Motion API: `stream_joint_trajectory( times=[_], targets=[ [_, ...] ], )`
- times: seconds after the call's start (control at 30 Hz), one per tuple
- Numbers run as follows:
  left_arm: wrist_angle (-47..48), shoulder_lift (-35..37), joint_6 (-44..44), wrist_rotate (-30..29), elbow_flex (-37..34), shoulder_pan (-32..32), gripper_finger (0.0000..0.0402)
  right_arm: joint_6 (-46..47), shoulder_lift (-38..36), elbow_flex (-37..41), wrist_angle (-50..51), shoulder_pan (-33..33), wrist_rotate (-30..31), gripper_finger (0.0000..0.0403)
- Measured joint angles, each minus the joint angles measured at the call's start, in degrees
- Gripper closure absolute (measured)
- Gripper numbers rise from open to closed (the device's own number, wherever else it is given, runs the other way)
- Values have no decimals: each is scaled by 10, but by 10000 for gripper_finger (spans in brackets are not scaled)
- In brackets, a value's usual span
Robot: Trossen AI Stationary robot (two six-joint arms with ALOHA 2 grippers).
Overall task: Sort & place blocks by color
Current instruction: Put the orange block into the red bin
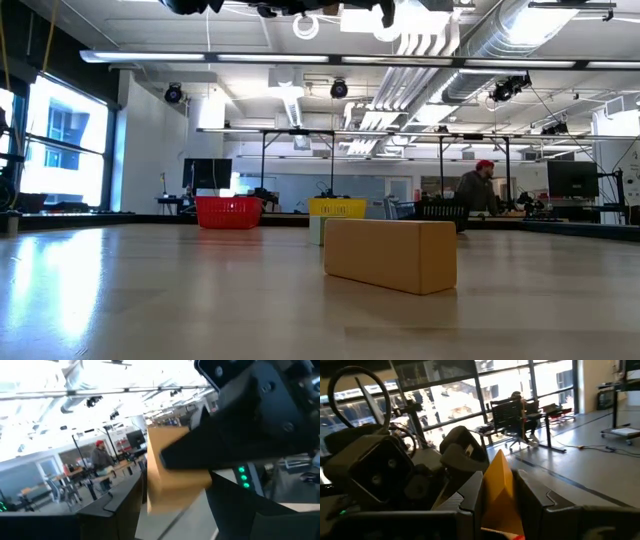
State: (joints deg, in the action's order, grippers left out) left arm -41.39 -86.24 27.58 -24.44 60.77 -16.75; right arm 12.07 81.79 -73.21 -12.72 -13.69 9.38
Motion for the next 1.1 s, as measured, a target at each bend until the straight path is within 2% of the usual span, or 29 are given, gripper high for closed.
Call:
stream_joint_trajectory(
  times=[0.33,0.83,0.97,1.1],
  targets=[
    [-2,-4,42,-32,0,0,204,6,15,0,-29,0,-2,334],
    [-13,-5,42,-17,0,-6,205,5,15,0,-30,0,-7,334],
    [-12,-5,42,-16,0,-6,223,5,15,0,-26,0,-9,334],
    [-11,-5,57,-17,0,-6,260,5,14,0,-21,0,-9,334]
  ],
)
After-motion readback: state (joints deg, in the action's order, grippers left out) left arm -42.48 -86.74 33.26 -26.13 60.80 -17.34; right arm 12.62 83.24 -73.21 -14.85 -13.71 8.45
